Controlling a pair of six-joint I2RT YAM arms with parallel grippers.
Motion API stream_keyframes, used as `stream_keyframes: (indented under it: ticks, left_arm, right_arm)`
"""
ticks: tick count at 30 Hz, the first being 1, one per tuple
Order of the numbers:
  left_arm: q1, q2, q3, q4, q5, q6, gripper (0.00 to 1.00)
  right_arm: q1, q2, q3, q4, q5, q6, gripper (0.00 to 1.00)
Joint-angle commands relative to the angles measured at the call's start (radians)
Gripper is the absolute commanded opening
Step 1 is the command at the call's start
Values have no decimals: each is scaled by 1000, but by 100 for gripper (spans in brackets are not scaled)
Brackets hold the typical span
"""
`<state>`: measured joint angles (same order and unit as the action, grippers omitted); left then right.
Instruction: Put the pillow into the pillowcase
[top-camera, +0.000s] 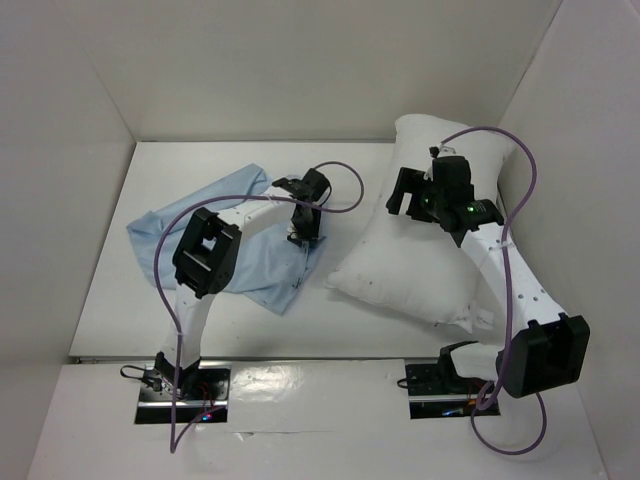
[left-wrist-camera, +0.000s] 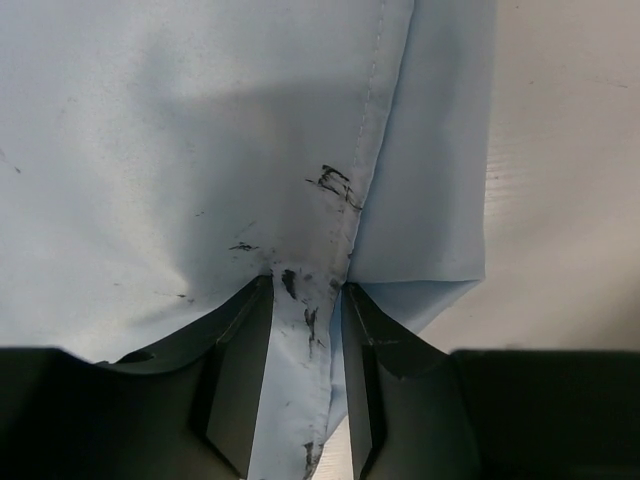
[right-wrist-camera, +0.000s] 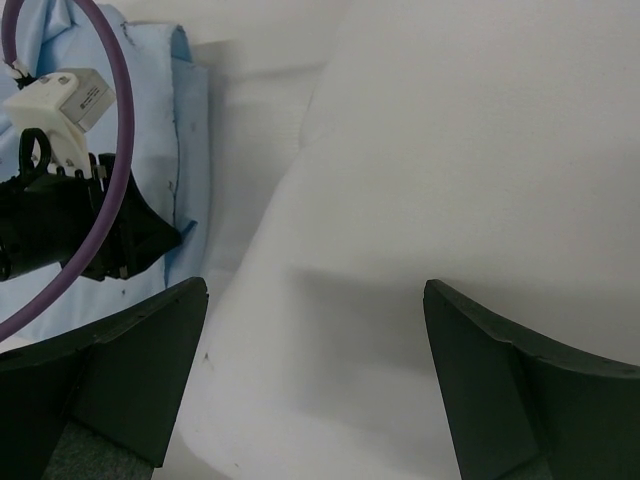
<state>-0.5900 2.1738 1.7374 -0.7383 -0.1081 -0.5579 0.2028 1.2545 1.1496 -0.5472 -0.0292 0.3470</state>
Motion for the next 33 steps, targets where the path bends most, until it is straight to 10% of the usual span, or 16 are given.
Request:
stream_keyframes:
  ticks: [1, 3, 8, 20, 33]
  left_arm:
    - [2, 18, 24, 8, -33, -19, 46]
    - [2, 18, 24, 8, -33, -19, 46]
    - [2, -55, 25, -39, -65, -33, 0]
    - [168, -431, -27, -151, 143, 19, 0]
    - [351, -569, -16, -162, 370, 49, 0]
  right_arm:
    - [-8, -9, -8, -10, 0, -13, 96]
    - [-8, -9, 1, -10, 0, -13, 96]
    - [-8, -9, 1, -10, 0, -22, 96]
    - [154, 118, 133, 0, -12, -83, 99]
    - [346, 604, 383, 124, -74, -235, 99]
